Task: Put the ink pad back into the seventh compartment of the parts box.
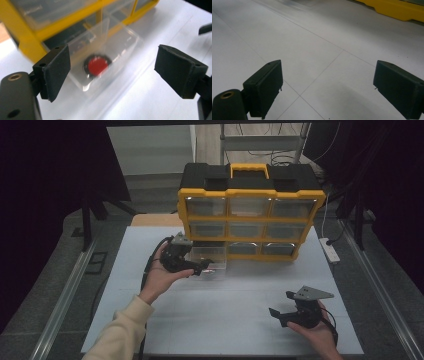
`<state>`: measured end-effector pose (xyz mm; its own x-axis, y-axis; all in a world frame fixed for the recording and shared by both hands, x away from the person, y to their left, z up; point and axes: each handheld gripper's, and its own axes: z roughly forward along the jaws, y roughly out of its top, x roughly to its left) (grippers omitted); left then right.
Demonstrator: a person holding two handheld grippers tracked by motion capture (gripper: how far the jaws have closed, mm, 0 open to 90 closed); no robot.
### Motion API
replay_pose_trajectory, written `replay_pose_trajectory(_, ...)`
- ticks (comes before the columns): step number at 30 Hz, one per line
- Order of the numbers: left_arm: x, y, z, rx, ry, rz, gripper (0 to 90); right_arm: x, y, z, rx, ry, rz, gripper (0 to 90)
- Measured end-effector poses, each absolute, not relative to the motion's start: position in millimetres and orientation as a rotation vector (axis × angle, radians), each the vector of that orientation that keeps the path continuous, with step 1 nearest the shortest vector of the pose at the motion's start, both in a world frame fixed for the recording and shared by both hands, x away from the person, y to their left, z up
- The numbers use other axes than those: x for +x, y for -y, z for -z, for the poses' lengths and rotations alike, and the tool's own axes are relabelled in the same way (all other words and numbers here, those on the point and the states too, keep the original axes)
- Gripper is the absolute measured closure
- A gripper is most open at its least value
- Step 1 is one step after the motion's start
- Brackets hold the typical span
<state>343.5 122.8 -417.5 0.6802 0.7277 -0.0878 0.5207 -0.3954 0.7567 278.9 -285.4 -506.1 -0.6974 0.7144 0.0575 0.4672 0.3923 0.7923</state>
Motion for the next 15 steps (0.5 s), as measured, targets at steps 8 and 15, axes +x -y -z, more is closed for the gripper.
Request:
replay_pose_trajectory(8, 309.0, -151.9, 438.9, 2.075, -0.999, -0.339, 14.3, 279.8, 283.7, 506.5, 1.031, -2.365, -1.210, 9.1)
replay_pose_trajectory(15, 271.0, -183.0, 463.0, 2.057, -1.068, -0.332, 14.4, 279.5, 282.7, 505.9, 1.026, -2.368, -1.217, 9.1)
